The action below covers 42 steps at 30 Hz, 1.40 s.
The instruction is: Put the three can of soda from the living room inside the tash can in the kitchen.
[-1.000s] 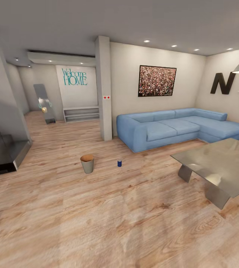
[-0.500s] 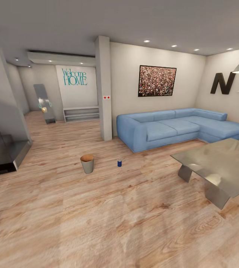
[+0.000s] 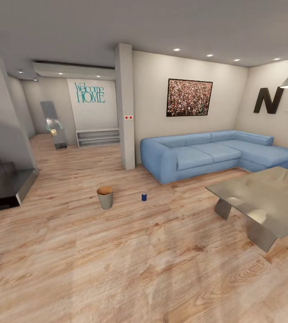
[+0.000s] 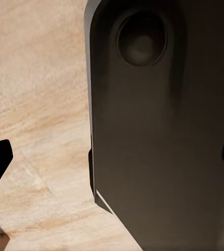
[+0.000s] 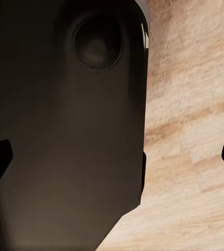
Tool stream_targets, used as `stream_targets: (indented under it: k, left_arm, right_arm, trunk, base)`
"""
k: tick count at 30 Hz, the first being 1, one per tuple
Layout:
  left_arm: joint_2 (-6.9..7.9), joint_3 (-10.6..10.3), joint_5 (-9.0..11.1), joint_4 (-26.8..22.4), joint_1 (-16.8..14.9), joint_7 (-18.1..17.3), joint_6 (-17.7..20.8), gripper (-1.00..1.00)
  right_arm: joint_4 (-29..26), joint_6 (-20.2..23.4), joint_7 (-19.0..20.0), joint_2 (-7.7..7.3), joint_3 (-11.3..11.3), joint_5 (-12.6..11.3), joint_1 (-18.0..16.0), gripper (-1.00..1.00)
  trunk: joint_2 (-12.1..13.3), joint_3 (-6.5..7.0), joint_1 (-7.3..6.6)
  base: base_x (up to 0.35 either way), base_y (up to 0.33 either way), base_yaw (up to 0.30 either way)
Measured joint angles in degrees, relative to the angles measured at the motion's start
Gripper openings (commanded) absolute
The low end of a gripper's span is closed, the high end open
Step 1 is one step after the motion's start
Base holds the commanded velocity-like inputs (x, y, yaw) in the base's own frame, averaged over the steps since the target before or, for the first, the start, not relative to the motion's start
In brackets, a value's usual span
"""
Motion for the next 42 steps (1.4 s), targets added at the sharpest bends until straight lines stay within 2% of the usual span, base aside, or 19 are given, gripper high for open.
stream_targets:
  k: [42]
  left_arm:
    - [0.00, 0.0, 0.0, 0.0, 0.0, 0.0, 0.0, 1.00]
  right_arm:
    - [0.0, 0.0, 0.0, 0.03, 0.0, 0.0, 0.0, 1.00]
  trunk:
    - [0.0, 0.00, 0.00]
  base:
    - [0.000, 0.000, 0.000]
